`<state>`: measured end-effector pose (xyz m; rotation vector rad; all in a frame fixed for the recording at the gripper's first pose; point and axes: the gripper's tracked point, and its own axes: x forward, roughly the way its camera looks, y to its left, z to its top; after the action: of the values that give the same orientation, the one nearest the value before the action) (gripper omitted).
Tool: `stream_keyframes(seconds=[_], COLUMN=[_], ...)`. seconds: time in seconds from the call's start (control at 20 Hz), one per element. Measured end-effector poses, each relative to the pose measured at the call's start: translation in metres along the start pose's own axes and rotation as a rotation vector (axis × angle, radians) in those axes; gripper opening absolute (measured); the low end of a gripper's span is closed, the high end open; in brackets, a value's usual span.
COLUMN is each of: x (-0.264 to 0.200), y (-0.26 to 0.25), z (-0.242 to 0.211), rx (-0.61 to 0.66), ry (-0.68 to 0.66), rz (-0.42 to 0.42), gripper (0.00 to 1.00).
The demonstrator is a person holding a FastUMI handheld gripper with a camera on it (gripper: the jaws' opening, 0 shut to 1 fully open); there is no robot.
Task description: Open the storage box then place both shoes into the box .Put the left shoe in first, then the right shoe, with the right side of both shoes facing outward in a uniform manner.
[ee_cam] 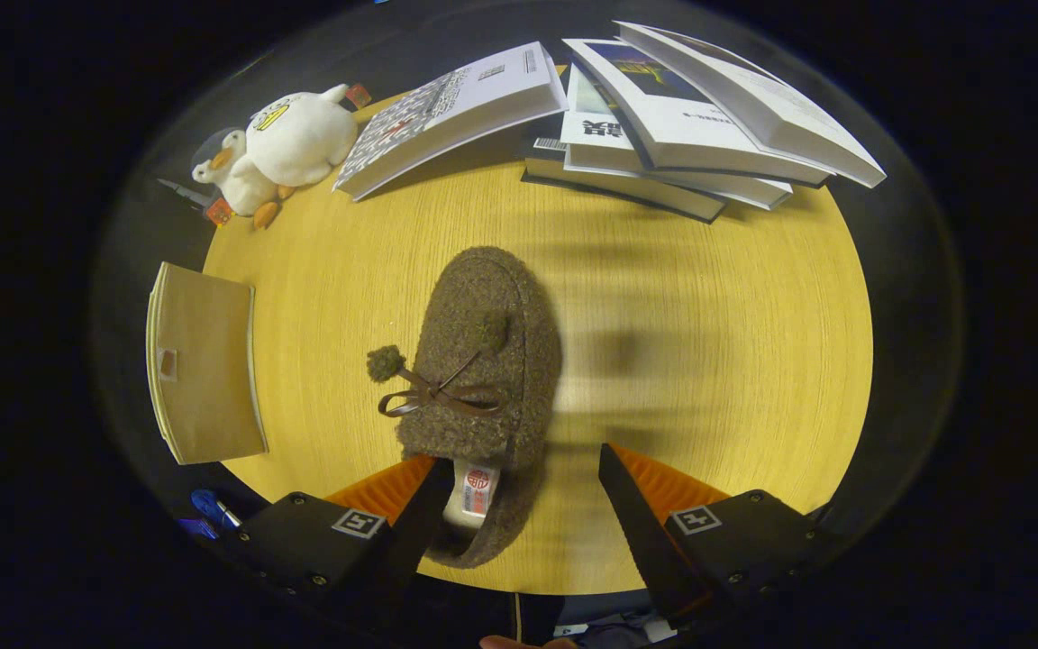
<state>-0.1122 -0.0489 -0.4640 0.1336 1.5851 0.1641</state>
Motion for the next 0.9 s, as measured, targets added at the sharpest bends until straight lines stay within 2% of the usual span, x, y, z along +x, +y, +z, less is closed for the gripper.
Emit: stream_keyframes(seconds=[0.1, 0.15, 0.2, 0.3, 0.35, 0.6, 0.9], x=[0.013, 0.018, 0.022, 0.017, 0.015, -0.010, -0.059], y=[0.003, 0.007, 0.004, 0.005, 0.007, 0.031, 0.080], z=[0.002, 0.001, 0.000, 0.005, 0.005, 0.000, 0.012], rx=[0.017, 0.029, 0.022, -0.013, -0.038, -0.043, -0.126], ry=[0.017, 0.031, 0.051, 0.012, 0.007, -0.001, -0.042], rz=[0.011, 0.027, -0.004, 0.000, 0.005, 0.068, 0.104], gripper=[0.98, 0.82, 0.57, 0.08, 0.03, 0.03, 0.03])
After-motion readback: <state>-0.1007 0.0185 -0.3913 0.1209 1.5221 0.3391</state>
